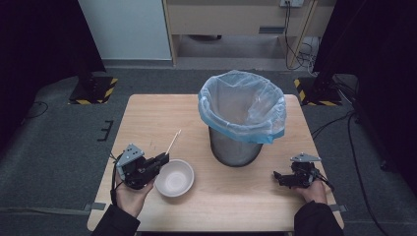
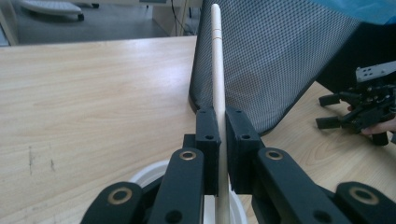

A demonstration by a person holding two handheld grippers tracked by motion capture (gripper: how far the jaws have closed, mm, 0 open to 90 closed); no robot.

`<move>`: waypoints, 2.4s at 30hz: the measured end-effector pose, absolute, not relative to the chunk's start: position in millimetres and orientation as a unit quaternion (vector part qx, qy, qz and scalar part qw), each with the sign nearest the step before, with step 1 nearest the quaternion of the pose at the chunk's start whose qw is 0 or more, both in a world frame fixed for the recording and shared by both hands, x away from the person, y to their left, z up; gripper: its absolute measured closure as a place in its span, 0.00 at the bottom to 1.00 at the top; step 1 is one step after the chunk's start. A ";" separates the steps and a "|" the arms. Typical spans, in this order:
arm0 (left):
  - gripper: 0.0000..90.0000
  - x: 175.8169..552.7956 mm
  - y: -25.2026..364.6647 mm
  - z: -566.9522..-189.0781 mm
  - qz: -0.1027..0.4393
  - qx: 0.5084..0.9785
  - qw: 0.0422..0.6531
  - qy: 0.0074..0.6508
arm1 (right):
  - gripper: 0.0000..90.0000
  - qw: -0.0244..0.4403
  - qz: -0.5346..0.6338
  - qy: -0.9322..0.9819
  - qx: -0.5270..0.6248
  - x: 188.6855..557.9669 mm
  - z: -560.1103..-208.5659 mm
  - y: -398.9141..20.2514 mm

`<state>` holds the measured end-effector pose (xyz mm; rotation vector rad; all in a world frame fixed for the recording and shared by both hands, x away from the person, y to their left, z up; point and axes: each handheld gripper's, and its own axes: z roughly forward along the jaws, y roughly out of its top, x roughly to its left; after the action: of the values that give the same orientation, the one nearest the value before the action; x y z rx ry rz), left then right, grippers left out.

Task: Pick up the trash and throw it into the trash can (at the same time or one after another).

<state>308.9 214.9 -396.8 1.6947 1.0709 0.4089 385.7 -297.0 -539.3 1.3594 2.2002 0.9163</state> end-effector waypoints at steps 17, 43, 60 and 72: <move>0.94 306.0 217.4 -364.1 0.194 0.685 0.558 0.427 | 0.00 0.197 0.328 0.787 0.485 386.0 -539.4 -297.1; 0.94 320.8 205.6 -306.3 0.222 0.655 0.608 0.391 | 0.00 0.197 0.327 0.786 0.485 385.8 -539.3 -297.1; 0.94 332.3 183.2 -280.1 0.226 0.653 0.623 0.367 | 0.00 0.197 0.327 0.786 0.485 385.8 -539.3 -297.1; 0.94 342.4 165.7 -264.9 0.229 0.654 0.628 0.354 | 0.00 0.197 0.327 0.786 0.485 385.7 -539.4 -297.0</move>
<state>342.4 165.7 -264.9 1.4987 0.8125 0.5243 385.7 -297.0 -539.4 1.3590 2.2012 0.9168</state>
